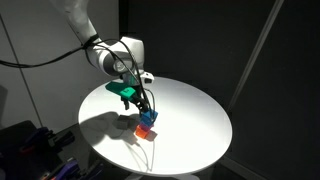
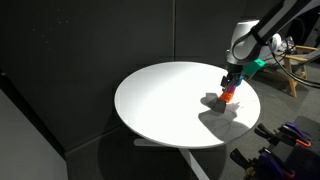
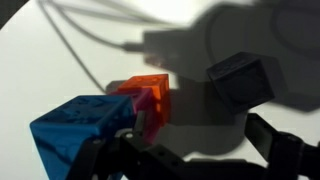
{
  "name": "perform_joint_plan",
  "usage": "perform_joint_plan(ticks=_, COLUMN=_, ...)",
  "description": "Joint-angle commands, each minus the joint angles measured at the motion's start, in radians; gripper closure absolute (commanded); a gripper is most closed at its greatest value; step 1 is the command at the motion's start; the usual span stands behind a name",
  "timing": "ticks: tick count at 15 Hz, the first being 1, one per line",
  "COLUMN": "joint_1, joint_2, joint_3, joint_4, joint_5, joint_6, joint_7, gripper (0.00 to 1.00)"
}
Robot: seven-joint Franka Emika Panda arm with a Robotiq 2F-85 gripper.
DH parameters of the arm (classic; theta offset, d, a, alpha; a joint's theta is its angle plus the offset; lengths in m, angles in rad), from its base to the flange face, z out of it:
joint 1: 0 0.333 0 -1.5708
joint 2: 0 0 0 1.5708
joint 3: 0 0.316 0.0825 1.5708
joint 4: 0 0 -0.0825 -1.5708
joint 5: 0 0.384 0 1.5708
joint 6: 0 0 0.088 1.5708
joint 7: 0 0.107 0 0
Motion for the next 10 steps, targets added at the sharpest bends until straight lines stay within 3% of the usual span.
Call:
perform_joint_plan(ticks=1, joint_1=-0.021, joint_2=0.029, joint_3=-0.014, joint_4=0.046, joint_5=-0.020, joint_6=0.000, joint_7=0.015, gripper=0.00)
perform_joint_plan(ticks=10, joint_1=-0.068, joint_2=0.049, joint_3=-0.049, joint_4=0.113, joint_5=-0.013, joint_6=-0.010, joint_7=0.008, gripper=0.00)
